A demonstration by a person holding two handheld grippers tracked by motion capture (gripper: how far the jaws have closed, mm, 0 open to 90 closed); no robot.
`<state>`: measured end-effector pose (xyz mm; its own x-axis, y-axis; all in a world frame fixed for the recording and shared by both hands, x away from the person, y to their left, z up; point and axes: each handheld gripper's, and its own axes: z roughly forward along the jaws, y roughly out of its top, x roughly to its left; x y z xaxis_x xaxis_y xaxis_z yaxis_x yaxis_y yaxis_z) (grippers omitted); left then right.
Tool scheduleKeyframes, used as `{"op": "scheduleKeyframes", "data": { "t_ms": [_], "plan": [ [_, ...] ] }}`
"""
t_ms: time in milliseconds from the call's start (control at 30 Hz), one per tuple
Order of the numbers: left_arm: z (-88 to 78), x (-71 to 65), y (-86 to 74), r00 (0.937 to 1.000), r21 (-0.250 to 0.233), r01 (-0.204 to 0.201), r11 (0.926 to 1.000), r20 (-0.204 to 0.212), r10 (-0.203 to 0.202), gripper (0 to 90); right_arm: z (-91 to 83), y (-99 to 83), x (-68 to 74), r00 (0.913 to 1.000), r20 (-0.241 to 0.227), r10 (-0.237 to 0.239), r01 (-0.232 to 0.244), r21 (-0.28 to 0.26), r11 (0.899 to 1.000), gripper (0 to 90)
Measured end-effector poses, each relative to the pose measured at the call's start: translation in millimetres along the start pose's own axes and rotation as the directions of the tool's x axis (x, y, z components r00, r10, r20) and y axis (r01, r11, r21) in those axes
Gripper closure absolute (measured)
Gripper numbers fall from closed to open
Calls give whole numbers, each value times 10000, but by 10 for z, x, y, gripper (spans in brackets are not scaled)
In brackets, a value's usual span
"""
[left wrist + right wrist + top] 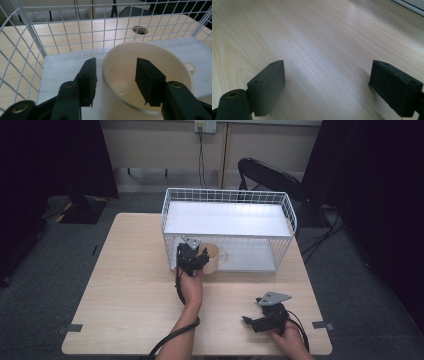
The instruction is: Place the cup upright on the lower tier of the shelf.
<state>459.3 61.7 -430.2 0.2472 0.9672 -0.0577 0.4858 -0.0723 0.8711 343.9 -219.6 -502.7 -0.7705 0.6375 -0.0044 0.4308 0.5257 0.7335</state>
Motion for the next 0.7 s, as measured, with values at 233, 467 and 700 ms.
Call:
{"op": "scheduleKeyframes", "data": {
  "t_ms": [233, 467, 700],
  "plan": [
    [-36, 14, 16, 9983, -65, -22, 10000, 576, 26, 416, 0, 0, 0, 10000, -1, 2, -2, 0, 10000, 126],
    [-76, 50, 28, 9962, -112, 61, 9999, 869, -51, 390, 0, 0, 0, 10000, 1, 4, -4, 2, 10000, 126],
    [-110, 82, 20, 9901, 5, -21, 10000, 1403, 20, 364, 0, 0, 0, 10000, -2, 9, -9, 5, 10000, 126]
  ]
}}
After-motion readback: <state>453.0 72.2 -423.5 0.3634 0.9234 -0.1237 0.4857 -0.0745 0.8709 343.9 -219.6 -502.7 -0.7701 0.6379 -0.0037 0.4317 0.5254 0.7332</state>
